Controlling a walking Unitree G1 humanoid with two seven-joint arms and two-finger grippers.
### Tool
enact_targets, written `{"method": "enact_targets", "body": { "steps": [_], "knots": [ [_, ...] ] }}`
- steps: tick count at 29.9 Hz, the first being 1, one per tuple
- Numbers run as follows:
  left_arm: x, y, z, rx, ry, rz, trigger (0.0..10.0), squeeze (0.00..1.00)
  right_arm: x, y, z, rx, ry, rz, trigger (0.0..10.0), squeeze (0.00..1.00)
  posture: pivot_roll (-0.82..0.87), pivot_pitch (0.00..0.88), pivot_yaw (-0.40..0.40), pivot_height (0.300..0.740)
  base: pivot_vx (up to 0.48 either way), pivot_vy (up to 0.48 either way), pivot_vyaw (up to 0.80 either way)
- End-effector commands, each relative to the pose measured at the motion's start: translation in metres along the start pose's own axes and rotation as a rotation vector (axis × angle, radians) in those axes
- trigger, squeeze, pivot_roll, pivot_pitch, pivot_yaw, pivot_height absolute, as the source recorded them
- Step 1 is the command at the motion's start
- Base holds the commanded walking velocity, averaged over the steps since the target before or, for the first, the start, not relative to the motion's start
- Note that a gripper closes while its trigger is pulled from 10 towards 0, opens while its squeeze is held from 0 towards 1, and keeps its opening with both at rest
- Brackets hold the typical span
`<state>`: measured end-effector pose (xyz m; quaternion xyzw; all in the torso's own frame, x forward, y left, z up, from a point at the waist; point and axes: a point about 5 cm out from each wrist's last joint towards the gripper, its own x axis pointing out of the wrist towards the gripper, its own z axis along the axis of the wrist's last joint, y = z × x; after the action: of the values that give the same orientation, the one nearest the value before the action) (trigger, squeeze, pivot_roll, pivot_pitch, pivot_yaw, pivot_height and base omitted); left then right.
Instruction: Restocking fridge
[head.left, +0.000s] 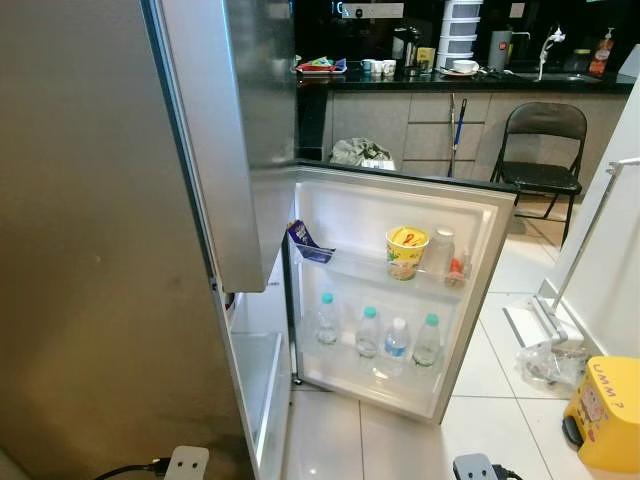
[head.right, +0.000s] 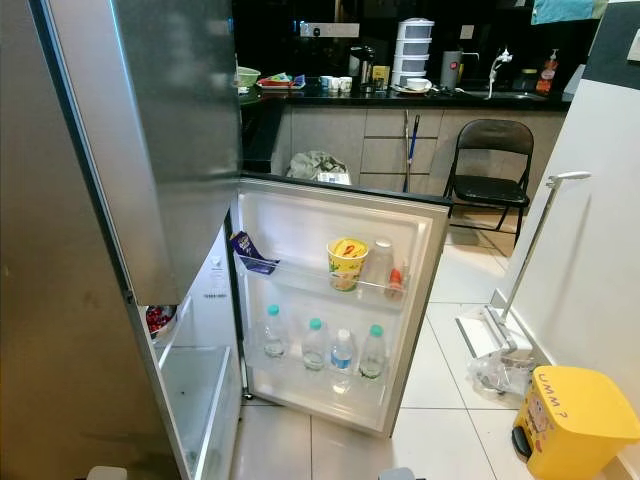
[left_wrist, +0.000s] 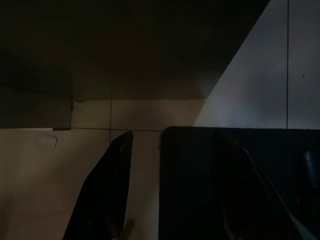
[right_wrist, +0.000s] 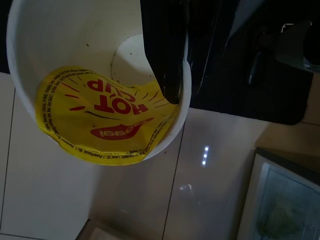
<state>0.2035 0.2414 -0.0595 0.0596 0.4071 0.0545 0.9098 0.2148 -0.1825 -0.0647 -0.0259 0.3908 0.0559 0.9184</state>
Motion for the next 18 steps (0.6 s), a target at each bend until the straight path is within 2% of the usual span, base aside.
{"method": "enact_targets", "body": {
  "steps": [1,9,18],
  "knots": [
    [0.0,-0.0052,-0.0041,-0.005,0.016,-0.006,10.0,0.0,-0.0008,-0.0013,-0.0038,-0.004,0.021,0.0,10.0,0.0,0.01,0.054,-0.003,0.74,0.0,0.0,0.0],
    [-0.0002,-0.0049,-0.0052,-0.006,0.02,-0.003,10.0,0.0,-0.0009,-0.0032,-0.0048,-0.006,0.036,-0.006,10.0,0.0,0.02,0.055,-0.004,0.74,0.0,0.0,0.0],
    [-0.001,-0.0077,-0.0091,-0.035,0.021,0.006,10.0,0.0,-0.002,-0.0106,-0.0043,-0.038,0.051,-0.007,10.0,0.0,0.02,0.059,-0.045,0.74,0.0,0.0,0.0]
  ]
}}
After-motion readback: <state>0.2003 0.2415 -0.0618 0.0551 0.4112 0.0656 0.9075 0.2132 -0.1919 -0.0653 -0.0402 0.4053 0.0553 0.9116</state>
